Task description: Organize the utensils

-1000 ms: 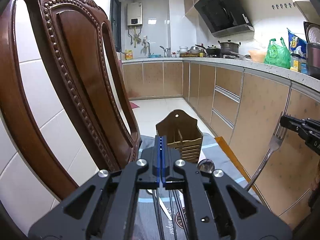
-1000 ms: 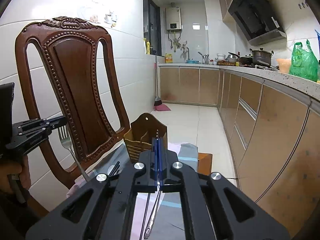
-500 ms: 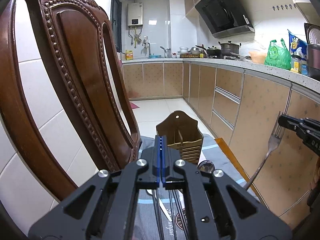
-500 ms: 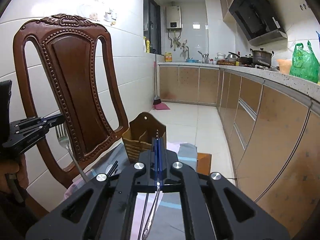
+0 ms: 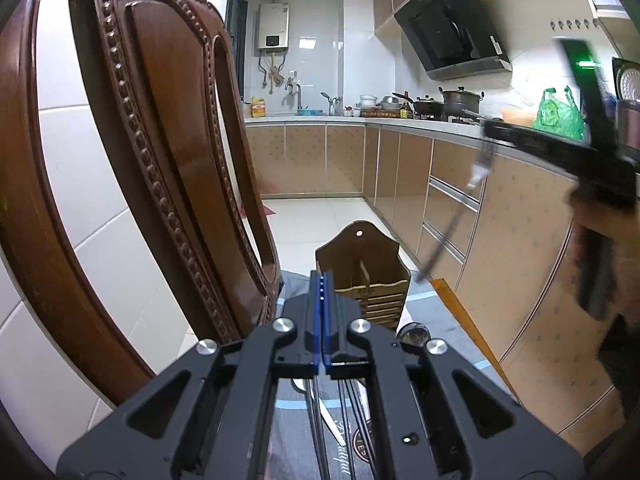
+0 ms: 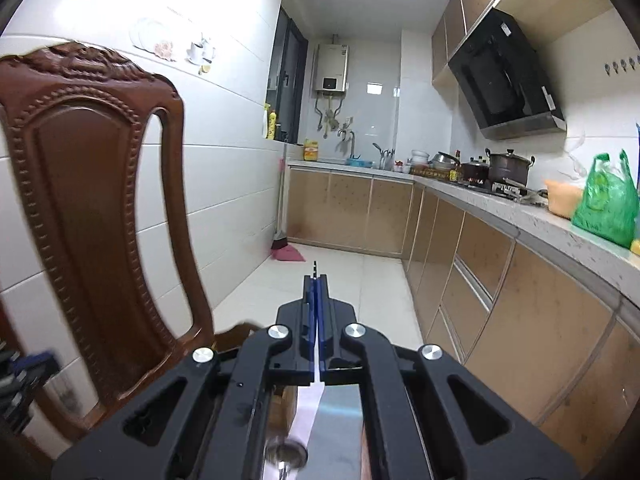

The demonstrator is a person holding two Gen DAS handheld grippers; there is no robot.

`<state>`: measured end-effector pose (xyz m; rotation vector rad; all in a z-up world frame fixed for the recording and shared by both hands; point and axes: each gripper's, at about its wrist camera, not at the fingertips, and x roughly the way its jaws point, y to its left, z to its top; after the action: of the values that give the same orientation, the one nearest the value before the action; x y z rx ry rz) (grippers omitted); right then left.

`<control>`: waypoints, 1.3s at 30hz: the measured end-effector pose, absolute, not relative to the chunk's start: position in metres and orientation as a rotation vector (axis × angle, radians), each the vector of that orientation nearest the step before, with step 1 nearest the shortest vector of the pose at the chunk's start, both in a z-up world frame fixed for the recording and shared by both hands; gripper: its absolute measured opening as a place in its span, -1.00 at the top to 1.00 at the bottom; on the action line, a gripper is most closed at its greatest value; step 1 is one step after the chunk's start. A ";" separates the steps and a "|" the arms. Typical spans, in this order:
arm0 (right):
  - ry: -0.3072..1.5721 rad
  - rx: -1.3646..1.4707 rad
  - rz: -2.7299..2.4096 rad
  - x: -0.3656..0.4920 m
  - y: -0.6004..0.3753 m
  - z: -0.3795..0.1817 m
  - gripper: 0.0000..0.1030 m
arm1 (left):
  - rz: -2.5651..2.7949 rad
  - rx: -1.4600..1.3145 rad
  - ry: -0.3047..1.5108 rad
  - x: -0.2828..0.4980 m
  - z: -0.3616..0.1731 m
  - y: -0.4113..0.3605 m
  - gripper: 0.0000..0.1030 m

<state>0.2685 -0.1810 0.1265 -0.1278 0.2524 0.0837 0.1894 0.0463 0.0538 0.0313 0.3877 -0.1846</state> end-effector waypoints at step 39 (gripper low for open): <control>0.381 0.210 0.043 0.141 -0.257 0.014 -0.94 | -0.100 0.061 0.380 0.204 0.050 0.048 0.98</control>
<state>0.1408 -0.2573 0.0138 0.2098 0.3808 0.0426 0.2036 0.0484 0.0498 0.0607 0.3796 -0.1000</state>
